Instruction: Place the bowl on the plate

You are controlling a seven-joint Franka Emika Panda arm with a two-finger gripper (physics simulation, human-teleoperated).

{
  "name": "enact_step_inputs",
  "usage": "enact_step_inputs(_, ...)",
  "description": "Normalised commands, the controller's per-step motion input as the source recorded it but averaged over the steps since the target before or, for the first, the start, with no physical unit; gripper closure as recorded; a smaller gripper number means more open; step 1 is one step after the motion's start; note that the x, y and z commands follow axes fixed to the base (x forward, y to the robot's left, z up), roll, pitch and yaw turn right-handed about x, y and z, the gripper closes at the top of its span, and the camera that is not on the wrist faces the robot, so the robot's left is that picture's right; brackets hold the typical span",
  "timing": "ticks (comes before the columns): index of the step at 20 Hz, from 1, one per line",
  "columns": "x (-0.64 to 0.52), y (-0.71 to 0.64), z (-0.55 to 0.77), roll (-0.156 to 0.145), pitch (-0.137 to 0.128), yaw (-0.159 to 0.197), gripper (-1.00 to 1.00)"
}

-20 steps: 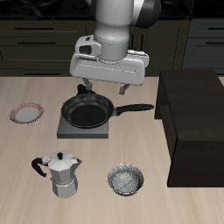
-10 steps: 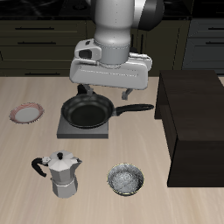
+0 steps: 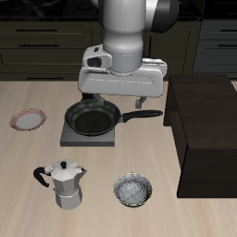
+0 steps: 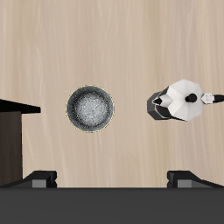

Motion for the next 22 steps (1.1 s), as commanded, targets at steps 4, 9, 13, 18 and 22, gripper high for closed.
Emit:
enact_step_inputs(4,0.15,0.05,0.07,0.021,-0.024,0.001,-1.00)
enact_step_inputs(9,0.25,-0.10,0.12,-0.024,-0.012,-0.021,-1.00)
enact_step_inputs(13,0.17,-0.09,0.06,-0.013,-0.007,0.004,-1.00)
enact_step_inputs(18,0.11,0.02,-0.04,0.035,-0.002,0.017,-1.00)
enact_step_inputs(22,0.00,0.07,-0.09,0.016,0.022,-0.009,-1.00)
